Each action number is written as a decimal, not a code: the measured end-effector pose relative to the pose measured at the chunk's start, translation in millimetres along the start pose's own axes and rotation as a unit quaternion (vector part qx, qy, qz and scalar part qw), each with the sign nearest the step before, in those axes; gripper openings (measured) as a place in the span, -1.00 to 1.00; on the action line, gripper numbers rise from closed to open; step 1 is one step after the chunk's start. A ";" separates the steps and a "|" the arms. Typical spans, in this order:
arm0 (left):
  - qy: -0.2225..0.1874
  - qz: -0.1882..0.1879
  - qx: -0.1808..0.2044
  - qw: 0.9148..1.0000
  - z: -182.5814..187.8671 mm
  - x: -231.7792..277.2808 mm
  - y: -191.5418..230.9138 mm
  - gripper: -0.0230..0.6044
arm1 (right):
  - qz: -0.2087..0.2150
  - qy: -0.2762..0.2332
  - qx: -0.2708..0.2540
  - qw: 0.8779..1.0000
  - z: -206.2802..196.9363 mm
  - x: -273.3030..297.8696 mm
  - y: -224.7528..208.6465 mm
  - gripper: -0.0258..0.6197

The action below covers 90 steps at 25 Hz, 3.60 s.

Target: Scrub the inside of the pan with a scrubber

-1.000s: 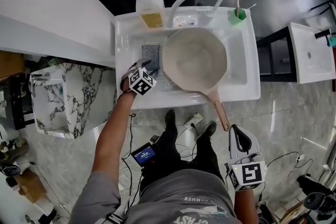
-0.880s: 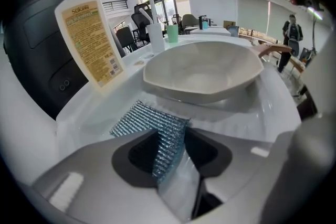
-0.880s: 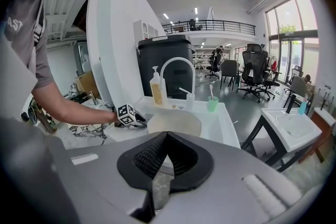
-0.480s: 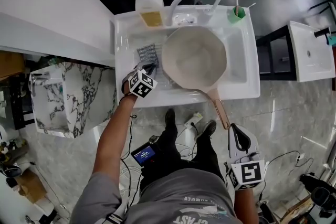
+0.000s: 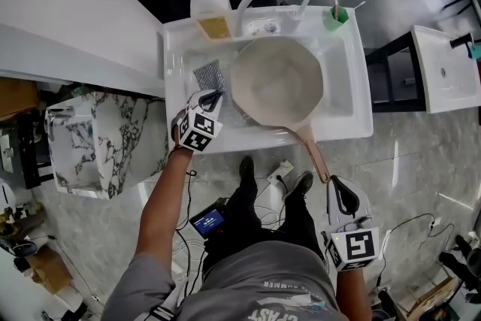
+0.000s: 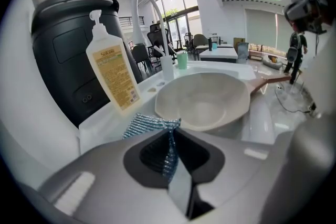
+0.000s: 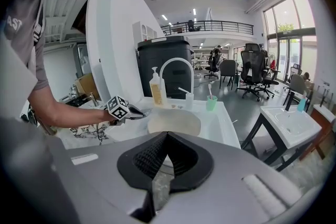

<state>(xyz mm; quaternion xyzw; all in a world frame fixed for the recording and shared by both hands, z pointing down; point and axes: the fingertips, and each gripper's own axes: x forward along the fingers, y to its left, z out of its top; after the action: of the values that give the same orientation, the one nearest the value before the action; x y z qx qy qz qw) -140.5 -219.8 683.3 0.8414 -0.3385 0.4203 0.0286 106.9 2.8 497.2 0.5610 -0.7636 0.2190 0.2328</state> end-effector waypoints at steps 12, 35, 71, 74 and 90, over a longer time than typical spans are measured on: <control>-0.026 -0.019 0.008 0.999 79.8 30.7 -26.3 -0.81 | -0.028 -0.002 0.024 0.999 -17.3 -22.3 -33.1 -0.92; 0.141 -0.218 0.040 0.965 90.8 139.6 -184.1 -0.80 | -0.101 0.005 0.073 0.992 -48.3 -63.7 -125.3 -0.92; 0.229 -0.249 0.047 0.940 53.5 128.5 -155.2 -0.80 | -0.064 0.013 0.052 0.997 -42.8 -42.4 -102.4 -0.92; 0.219 -0.285 0.044 0.932 55.6 121.2 -186.2 -0.80 | -0.067 0.015 0.051 0.996 -45.9 -45.0 -103.8 -0.92; 0.127 -0.236 0.003 0.963 137.5 179.1 -200.4 -0.80 | -0.096 0.024 0.071 0.993 -71.3 -69.4 -123.4 -0.92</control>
<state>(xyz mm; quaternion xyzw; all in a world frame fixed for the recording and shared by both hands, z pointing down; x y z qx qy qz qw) 147.9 -209.1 772.1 0.8372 -0.1225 0.5061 0.1673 251.3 63.8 521.2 0.6412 -0.6831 0.2630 0.2303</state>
